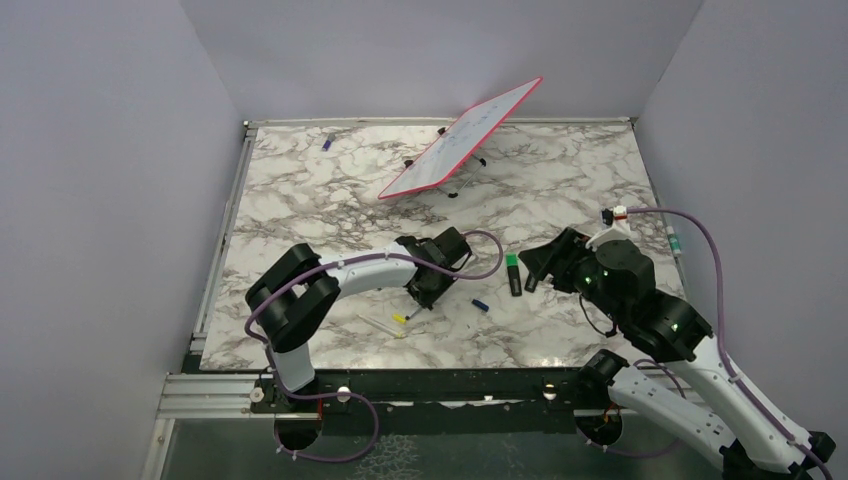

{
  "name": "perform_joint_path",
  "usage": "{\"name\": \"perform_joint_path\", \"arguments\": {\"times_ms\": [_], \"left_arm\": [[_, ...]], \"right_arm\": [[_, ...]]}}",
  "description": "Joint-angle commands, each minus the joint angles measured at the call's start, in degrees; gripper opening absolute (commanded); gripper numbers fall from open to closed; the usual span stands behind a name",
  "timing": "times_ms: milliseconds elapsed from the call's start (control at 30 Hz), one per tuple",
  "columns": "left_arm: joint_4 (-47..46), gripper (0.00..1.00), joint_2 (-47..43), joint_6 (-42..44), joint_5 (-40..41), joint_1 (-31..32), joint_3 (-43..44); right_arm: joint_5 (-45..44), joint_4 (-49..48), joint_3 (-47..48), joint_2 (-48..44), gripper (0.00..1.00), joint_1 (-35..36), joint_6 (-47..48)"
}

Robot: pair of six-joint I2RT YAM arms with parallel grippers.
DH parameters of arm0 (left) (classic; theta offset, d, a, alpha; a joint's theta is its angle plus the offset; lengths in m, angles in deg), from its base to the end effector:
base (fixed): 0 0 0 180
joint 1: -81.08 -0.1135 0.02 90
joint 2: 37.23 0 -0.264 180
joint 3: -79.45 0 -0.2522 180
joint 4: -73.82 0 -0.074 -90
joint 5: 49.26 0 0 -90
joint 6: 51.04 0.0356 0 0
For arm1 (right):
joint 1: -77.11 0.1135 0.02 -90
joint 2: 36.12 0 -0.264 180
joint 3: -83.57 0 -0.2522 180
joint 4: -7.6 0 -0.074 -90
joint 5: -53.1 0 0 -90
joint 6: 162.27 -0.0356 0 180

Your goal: Insert the pens into the pen caps

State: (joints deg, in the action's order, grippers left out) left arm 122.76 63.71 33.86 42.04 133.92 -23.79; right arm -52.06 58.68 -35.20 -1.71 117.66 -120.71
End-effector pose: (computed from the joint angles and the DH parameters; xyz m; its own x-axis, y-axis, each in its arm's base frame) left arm 0.2012 -0.2641 0.1645 -0.6462 0.7054 -0.2911 0.7382 0.6745 -0.0042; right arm 0.1018 0.0749 0.3320 -0.5411 0.4875 -0.6852 -0.0625 0.7892 0.6109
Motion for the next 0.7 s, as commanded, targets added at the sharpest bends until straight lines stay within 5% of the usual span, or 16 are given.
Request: {"name": "perform_joint_path", "arguments": {"times_ms": [0, 367, 667], "left_arm": [[0.2, 0.0, 1.1, -0.7, -3.4, -0.1, 0.2], [-15.1, 0.0, -11.7, -7.3, -9.7, -0.1, -4.6], [-33.6, 0.0, -23.6, -12.1, -21.4, -0.1, -13.9]], "right_arm": [[0.0, -0.4, -0.9, -1.0, 0.65, 0.1, -1.1], [4.4, -4.7, -7.4, -3.3, 0.65, 0.1, -3.8], [16.1, -18.9, -15.0, -1.9, 0.68, 0.2, -3.5]]}}
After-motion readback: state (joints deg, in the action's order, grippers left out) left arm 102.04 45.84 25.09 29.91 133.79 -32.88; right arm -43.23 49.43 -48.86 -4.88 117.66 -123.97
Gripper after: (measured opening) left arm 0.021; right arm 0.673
